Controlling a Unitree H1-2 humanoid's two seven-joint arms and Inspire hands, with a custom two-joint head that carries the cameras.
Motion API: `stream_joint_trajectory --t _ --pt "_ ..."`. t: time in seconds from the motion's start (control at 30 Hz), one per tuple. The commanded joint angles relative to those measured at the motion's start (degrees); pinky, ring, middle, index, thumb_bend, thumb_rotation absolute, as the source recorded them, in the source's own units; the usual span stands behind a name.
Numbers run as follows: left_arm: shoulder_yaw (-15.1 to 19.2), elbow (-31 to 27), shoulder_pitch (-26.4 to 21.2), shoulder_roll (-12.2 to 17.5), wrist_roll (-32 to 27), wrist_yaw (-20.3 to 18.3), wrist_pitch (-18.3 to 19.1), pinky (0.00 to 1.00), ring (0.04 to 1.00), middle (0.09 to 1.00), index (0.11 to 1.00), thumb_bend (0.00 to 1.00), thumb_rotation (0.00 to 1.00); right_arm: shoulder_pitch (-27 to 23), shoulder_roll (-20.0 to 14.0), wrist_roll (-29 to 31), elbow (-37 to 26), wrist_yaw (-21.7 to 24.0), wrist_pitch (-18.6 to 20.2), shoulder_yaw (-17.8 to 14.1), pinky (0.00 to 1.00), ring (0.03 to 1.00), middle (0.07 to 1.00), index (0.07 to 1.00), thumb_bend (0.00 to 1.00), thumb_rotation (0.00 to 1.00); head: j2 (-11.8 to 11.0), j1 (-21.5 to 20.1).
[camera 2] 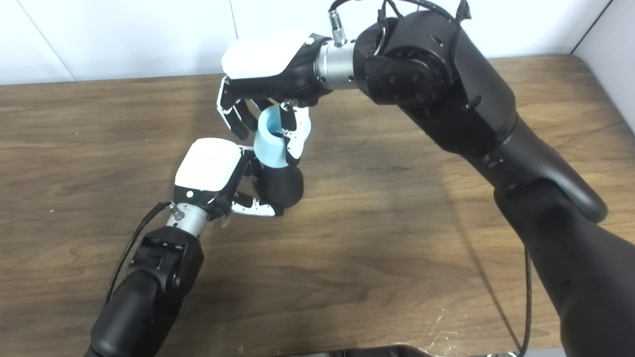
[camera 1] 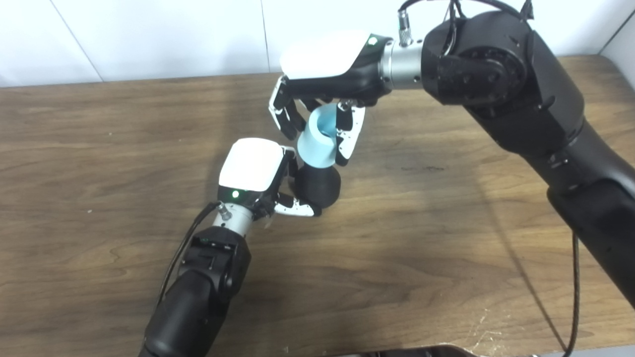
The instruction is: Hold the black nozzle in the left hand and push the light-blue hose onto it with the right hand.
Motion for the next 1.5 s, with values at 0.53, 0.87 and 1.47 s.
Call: stream_joint_trajectory --t 0.53,0.87,1.47 --pt "-0.4 -1.1 -0.8 -1.1 1.6 -0.3 -0.6 0.46 0.544 0.514 0.468 0.52 0.00 0.0 -0.2 1.4 10.9 -1.8 -4.4 0.9 0.30 0.387 0.512 0.523 0.49 0.00 0.3 0.1" --pt "-0.6 -1.0 -1.0 -1.2 2.5 -0.5 -0.8 0.45 0.543 0.509 0.471 0.52 0.00 -0.8 0.6 1.1 13.1 -3.4 -7.8 1.5 0.32 0.379 0.501 0.511 0.50 0.00 0.4 0.1" --pt "-0.7 -0.9 -1.2 -1.3 2.1 -0.4 -1.0 0.47 0.555 0.522 0.462 0.52 0.00 -4.2 2.6 -0.5 10.4 3.8 -1.5 6.9 0.30 0.403 0.526 0.507 0.49 0.00 0.6 -0.1"
